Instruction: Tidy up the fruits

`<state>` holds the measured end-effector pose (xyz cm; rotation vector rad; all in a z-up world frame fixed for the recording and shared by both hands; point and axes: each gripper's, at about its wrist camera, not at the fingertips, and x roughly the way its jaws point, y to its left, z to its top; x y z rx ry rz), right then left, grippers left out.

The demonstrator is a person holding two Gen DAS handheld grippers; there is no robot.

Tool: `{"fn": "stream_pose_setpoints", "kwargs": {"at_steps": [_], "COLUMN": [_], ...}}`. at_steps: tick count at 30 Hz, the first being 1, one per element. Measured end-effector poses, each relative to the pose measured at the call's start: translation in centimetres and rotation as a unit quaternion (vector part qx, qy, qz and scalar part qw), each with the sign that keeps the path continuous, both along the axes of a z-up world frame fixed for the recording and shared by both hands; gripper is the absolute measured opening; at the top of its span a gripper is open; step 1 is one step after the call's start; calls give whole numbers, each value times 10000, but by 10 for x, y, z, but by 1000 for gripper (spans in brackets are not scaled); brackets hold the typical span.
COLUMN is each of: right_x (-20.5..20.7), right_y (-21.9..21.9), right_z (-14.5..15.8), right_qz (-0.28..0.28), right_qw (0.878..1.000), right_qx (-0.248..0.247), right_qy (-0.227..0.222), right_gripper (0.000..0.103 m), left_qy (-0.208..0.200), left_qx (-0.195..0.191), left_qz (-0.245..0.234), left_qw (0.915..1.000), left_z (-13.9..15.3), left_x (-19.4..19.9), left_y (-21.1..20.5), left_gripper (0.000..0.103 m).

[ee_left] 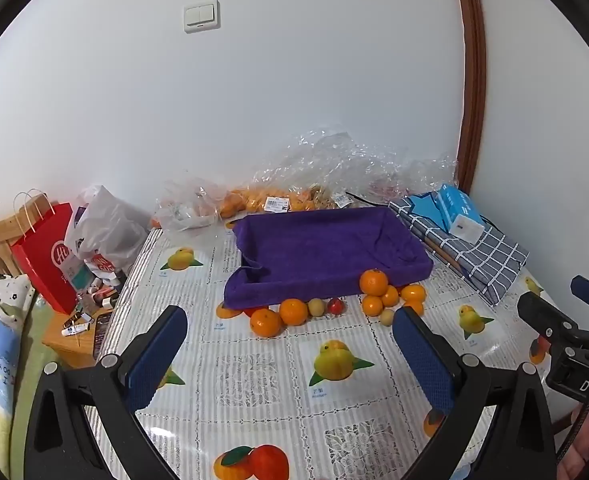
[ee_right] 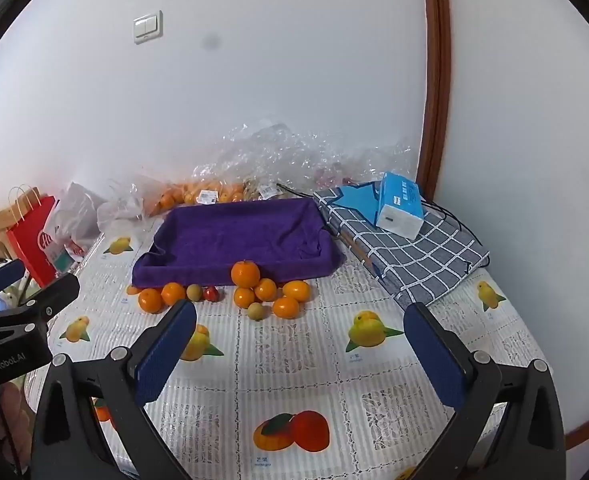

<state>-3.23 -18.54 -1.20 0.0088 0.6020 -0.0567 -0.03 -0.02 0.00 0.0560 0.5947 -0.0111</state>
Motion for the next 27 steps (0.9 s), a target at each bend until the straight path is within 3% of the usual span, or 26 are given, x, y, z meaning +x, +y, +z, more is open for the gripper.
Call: {"fn": "stream_pose_setpoints", "kwargs": {"at_steps": [8, 27], "right_x": [-4, -2], "right_y": [2, 7], "right_z": [3, 0], "right_qz": [50, 161], "right_qw": [9999, 9999], "right_qx": [-121, 9], "right_qy": [31, 55], "right_gripper": [103, 103], "left_qy": [135, 134], "left_qx": [-204, -186], "left_qz": [-15, 47], "left_qw": [9997, 9997], "left_z": [3, -3], "left_x": [3, 2], "left_y": [4, 4], "left_gripper": [103, 103]}}
